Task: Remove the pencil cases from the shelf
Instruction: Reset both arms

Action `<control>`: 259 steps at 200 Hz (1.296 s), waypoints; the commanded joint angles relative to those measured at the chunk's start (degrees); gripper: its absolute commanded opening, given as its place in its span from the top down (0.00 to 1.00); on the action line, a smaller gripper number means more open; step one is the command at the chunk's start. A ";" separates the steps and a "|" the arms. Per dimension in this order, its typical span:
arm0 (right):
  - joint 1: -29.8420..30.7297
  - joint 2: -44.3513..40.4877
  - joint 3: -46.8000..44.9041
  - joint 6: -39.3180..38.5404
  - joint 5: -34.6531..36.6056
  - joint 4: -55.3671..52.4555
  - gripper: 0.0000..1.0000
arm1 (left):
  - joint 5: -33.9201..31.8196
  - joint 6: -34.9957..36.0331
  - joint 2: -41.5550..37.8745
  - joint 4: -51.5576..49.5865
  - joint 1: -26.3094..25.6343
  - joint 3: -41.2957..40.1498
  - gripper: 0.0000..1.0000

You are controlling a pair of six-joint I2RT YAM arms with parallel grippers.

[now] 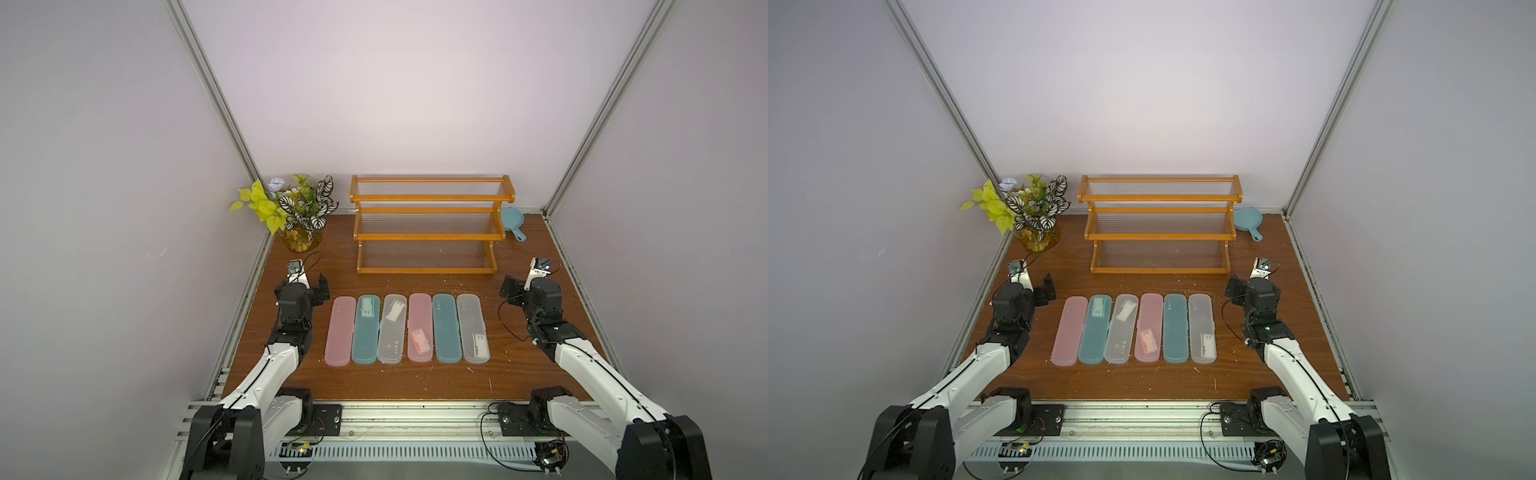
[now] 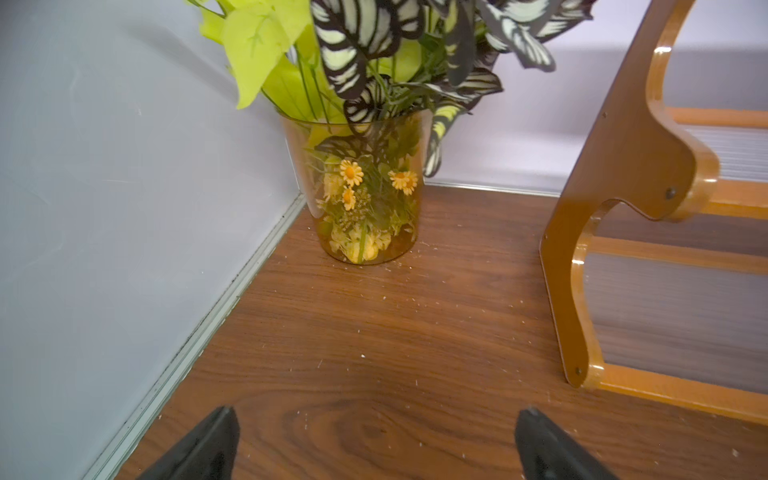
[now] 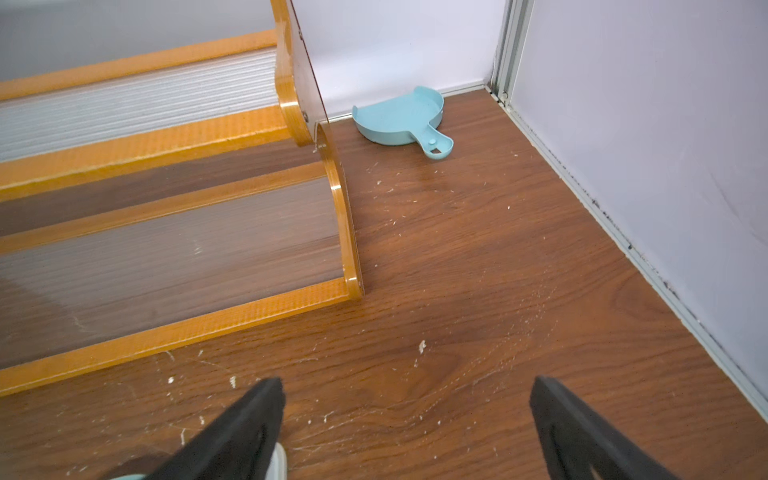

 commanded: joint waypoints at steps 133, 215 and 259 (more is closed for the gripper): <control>-5.52 12.97 -5.10 -11.11 -0.53 29.43 0.01 | 14.70 6.25 29.05 43.96 1.53 -5.72 0.02; -6.93 29.48 -10.96 -11.46 -8.87 56.90 0.01 | 14.59 6.23 28.90 43.96 1.53 -5.96 0.02; -6.81 33.20 -12.41 -12.97 -11.50 62.83 0.00 | 14.56 6.25 28.93 43.89 1.52 -5.79 0.02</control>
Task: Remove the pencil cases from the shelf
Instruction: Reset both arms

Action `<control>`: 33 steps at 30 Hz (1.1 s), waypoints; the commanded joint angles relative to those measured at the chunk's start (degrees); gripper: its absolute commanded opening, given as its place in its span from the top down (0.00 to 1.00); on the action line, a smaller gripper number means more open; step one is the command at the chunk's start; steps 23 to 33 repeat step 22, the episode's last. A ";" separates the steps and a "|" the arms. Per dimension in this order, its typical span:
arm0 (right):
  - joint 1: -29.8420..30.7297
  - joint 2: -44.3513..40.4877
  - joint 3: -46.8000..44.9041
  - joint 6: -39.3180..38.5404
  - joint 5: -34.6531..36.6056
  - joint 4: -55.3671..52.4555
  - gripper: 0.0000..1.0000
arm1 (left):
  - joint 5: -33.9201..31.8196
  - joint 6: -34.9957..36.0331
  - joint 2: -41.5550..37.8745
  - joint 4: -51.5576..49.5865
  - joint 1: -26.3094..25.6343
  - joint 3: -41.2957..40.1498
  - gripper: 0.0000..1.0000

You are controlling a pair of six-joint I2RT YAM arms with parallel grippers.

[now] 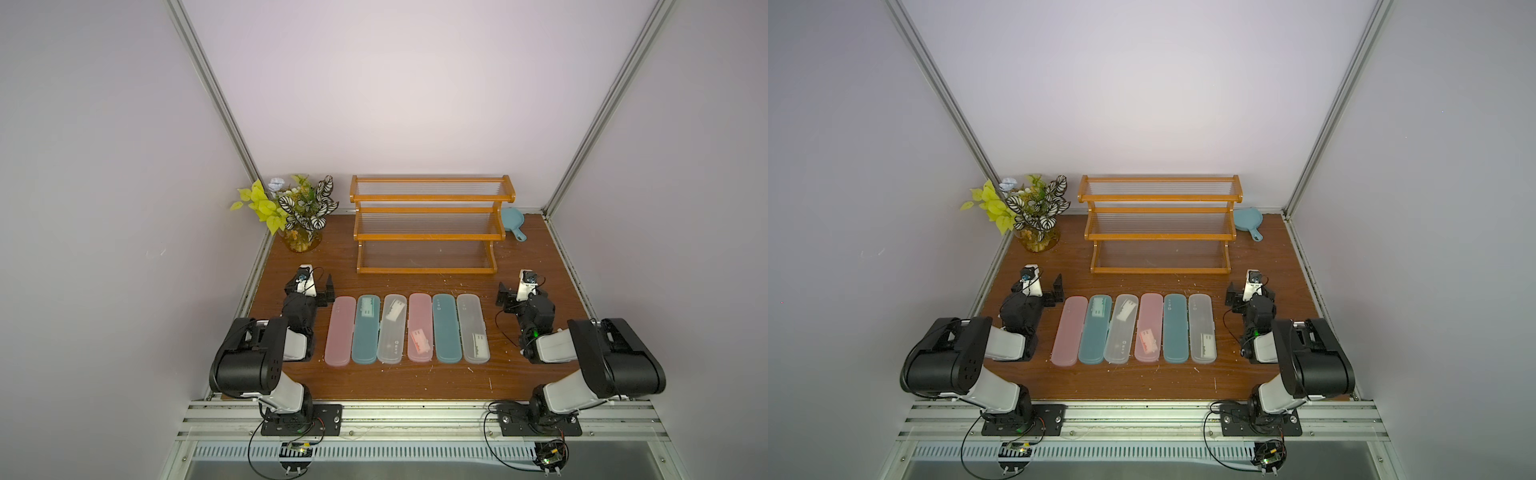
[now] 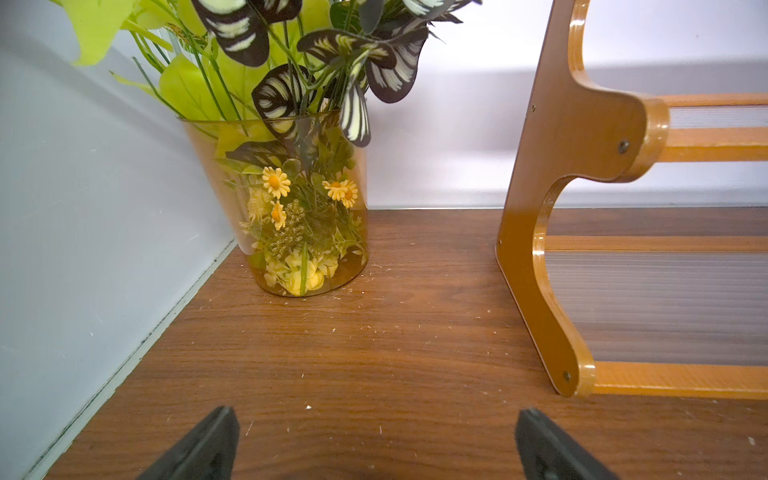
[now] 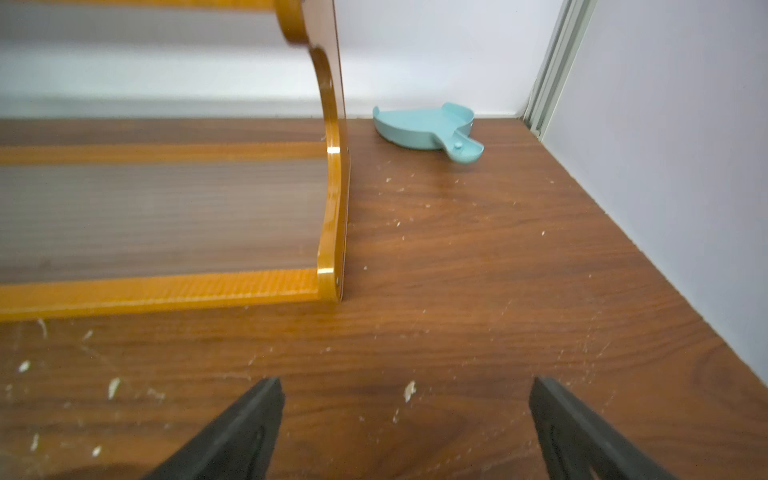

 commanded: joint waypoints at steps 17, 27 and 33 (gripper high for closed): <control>0.03 -0.11 0.94 -1.10 -1.85 9.99 0.00 | 0.66 0.60 0.35 1.59 -0.44 -0.07 0.02; 0.07 -0.20 0.86 -1.10 -1.92 10.11 0.00 | 0.66 0.65 -0.09 1.64 -0.44 -0.49 0.02; 0.07 -0.20 0.86 -1.10 -1.92 10.11 0.00 | 0.66 0.65 -0.09 1.64 -0.44 -0.49 0.02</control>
